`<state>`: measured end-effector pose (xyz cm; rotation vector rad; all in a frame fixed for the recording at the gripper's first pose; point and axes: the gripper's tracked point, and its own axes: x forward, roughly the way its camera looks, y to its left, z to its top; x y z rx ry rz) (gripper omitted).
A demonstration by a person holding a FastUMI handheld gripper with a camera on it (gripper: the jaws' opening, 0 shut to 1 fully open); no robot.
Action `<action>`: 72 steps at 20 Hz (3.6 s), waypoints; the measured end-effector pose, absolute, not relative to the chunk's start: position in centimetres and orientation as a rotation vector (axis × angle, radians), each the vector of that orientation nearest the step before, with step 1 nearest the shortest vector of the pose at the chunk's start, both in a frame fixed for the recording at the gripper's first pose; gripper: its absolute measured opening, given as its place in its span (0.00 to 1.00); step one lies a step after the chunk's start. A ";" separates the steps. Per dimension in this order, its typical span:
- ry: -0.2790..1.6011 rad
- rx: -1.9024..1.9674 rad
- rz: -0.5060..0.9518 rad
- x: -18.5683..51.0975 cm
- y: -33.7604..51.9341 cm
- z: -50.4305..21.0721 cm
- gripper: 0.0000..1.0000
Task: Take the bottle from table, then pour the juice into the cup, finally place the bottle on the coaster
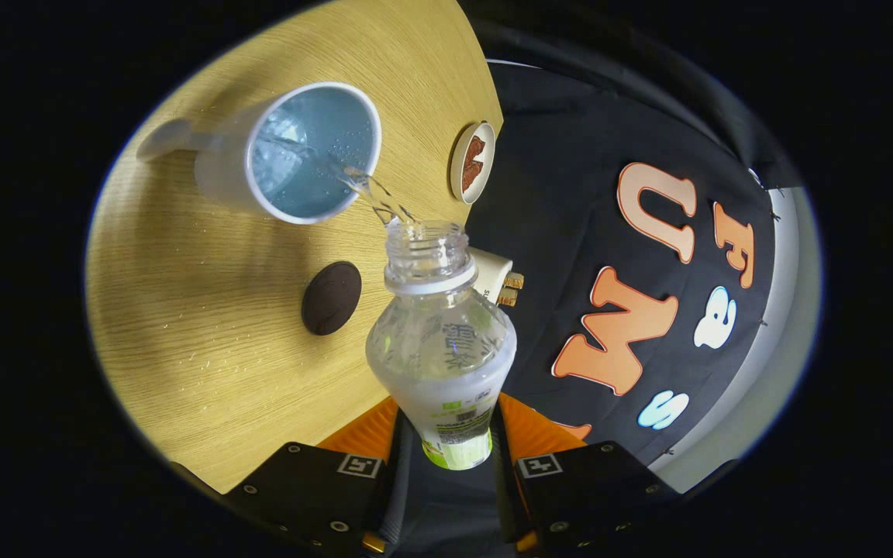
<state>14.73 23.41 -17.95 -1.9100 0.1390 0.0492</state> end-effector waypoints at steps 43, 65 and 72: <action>0.021 -2.166 0.094 16.0 26.5 -14.5 0.49; 0.008 -2.211 0.114 15.8 27.0 -15.1 0.49; 0.067 -2.070 0.148 15.0 26.3 -18.2 0.49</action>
